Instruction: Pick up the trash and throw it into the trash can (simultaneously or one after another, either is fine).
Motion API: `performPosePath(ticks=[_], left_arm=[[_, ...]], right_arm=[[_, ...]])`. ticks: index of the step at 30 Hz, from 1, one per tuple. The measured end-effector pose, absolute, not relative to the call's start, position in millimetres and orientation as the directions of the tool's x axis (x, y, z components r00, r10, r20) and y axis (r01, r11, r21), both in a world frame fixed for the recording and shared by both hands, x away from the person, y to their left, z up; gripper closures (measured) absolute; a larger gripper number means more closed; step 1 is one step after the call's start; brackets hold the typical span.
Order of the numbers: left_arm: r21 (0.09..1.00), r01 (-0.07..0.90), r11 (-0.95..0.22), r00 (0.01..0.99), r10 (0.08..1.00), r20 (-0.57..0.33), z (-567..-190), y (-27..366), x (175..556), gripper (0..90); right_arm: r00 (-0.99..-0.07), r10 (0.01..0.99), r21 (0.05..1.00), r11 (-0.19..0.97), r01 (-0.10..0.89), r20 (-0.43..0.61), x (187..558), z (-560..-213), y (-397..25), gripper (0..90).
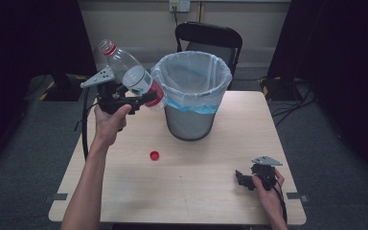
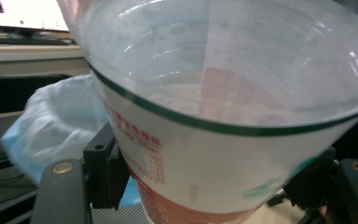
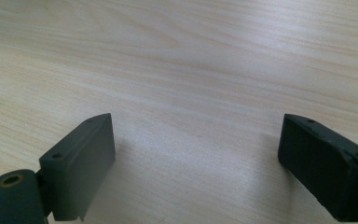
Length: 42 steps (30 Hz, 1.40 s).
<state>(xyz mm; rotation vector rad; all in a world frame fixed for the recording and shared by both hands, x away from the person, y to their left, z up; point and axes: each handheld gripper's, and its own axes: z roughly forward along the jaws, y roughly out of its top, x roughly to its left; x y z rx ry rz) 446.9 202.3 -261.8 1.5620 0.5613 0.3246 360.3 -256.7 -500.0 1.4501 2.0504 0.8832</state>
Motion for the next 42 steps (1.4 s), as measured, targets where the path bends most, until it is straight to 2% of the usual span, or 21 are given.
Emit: performPosePath(ticks=[21,32,42], left_arm=[[0.990,0.138,0.025,0.857,0.497,-0.132,-227,174,468,28.9],[0.986,0.165,0.038,0.862,0.481,-0.162,-226,152,488,28.9],[0.982,0.185,-0.028,0.827,0.544,-0.141,-235,137,516,28.5]], right_arm=[[-0.328,0.945,0.734,0.233,0.638,-0.015,360,-500,-257,10.4],[-0.329,0.944,0.733,0.234,0.638,-0.015,360,-500,-257,10.4],[-0.331,0.944,0.734,0.236,0.637,-0.016,360,-500,-257,10.7]])
